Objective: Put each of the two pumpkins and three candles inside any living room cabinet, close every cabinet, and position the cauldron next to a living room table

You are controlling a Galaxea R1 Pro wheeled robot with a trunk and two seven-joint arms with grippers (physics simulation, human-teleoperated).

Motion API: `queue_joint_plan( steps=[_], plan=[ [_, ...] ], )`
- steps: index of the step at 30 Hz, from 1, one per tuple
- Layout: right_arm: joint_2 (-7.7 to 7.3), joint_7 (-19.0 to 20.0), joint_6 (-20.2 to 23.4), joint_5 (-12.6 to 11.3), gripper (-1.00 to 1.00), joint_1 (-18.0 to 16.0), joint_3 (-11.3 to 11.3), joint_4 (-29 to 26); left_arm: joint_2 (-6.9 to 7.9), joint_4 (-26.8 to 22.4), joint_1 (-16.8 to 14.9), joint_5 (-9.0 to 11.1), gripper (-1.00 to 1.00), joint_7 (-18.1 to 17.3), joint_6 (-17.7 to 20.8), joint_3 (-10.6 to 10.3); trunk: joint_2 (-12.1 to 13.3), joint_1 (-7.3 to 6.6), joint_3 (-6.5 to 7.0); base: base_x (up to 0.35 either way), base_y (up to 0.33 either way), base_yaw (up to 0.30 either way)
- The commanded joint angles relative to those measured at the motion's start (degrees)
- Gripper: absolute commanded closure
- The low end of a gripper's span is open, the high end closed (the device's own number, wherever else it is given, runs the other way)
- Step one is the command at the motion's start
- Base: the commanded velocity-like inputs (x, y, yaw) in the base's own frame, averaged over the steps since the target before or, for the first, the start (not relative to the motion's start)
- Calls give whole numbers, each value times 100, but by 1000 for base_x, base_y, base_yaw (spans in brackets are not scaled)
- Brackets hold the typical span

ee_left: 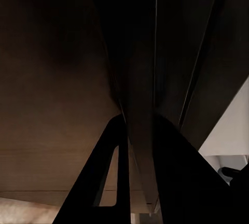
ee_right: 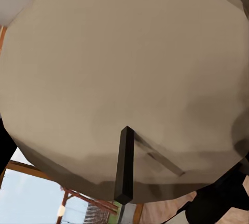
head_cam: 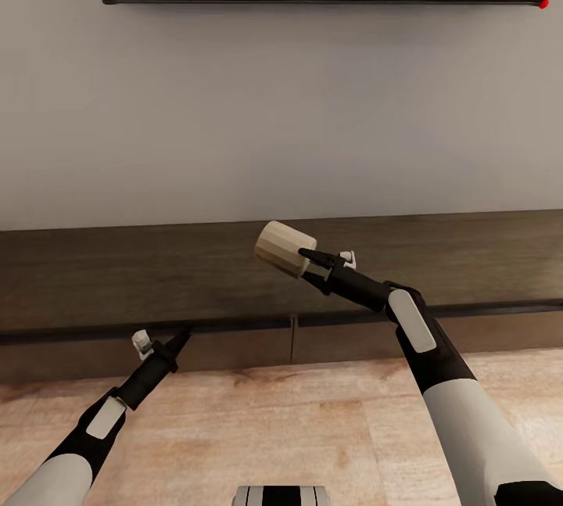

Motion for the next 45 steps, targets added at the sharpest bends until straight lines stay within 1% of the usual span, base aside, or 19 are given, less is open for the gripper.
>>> queue_joint_plan(
  steps=[1, 2, 5, 21, 28, 37, 42, 45],
  plan=[
    [-4, 22, 14, -1, 100, -4, 6, 2, -3, 10, -15, -31, 100, 60, -45, 37, -1, 0, -3, 0, 0, 0],
    [-4, 22, 14, -1, 100, -4, 6, 2, -3, 10, -15, -31, 100, 60, -45, 37, -1, 0, -3, 0, 0, 0],
    [-4, 24, 14, -1, 100, -4, 6, 2, -3, 10, -15, -32, 100, 60, -45, 37, 3, -8, 63, 0, 0, 0],
    [-4, 25, 14, -1, 100, -4, 6, 2, -3, 10, -15, -31, 100, 60, -45, 37, 3, -8, 63, -1, 0, 0],
    [-4, 23, 14, -1, 100, -4, 6, 2, -3, 10, -15, -31, 100, 60, -45, 37, 3, -8, 63, -141, 0, 0],
    [-4, 25, 14, -1, 100, -4, 6, 2, -3, 10, -15, -37, 100, 60, -45, 42, 3, -8, 63, -15, 0, 0],
    [-4, 25, 14, -1, 100, -4, 6, 2, -3, 14, -15, -38, 100, 60, -45, 38, -4, 5, -48, 0, 0, 0],
    [-4, 24, 14, -1, 100, -4, 6, 2, -3, 17, -15, -36, 100, 60, -45, 38, -4, 5, -48, 0, 0, 0]
  ],
)
